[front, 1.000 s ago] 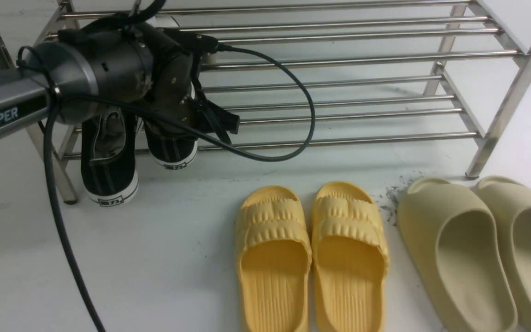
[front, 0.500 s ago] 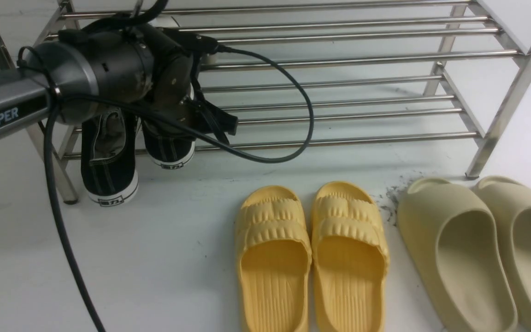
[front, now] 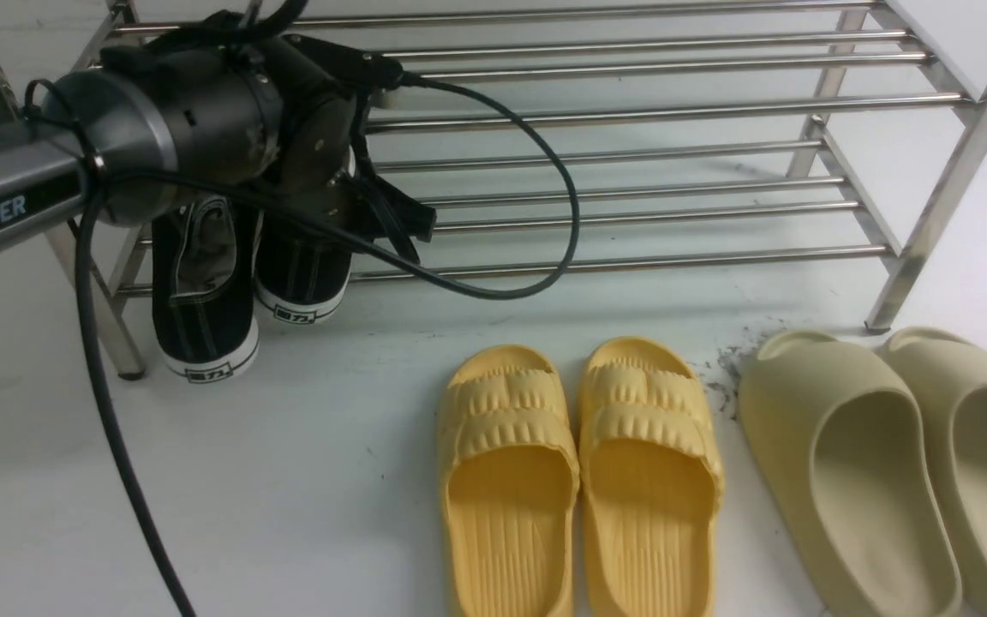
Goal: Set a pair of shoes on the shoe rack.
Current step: Use the left arm to put a shoe into the shoe rack
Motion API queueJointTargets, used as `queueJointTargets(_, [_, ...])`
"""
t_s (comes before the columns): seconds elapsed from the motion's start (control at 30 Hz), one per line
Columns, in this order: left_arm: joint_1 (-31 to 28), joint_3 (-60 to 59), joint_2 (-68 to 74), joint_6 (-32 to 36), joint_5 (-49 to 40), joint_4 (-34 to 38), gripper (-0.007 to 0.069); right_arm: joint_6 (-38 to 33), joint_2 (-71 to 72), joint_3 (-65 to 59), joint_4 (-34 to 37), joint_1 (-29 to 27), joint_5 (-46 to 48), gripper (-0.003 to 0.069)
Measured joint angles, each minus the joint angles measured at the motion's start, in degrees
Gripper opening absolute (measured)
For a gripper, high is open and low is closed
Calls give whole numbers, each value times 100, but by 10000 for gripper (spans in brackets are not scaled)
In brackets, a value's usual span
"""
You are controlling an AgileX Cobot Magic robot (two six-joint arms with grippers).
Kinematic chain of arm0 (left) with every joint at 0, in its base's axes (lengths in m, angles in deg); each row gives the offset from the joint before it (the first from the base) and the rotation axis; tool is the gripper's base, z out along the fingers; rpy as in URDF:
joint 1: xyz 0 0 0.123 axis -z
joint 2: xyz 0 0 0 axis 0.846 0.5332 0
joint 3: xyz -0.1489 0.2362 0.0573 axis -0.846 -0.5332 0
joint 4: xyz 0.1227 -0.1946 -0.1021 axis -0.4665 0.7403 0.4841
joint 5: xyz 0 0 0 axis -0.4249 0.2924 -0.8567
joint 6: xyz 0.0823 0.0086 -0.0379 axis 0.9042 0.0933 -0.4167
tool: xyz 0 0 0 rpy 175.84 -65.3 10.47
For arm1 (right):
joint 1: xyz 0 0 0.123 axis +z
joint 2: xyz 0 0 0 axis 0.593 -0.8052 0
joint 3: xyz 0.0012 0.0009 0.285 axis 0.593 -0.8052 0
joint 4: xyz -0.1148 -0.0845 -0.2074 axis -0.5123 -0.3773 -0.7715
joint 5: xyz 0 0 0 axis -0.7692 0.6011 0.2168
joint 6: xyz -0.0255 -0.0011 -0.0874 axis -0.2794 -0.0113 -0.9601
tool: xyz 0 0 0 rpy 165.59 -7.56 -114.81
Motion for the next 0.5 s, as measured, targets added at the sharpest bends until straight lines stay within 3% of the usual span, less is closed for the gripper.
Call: queueJointTargets(0.5, [0,0,-325,-2,-197,383,263,0,0,0,0,0,0,246])
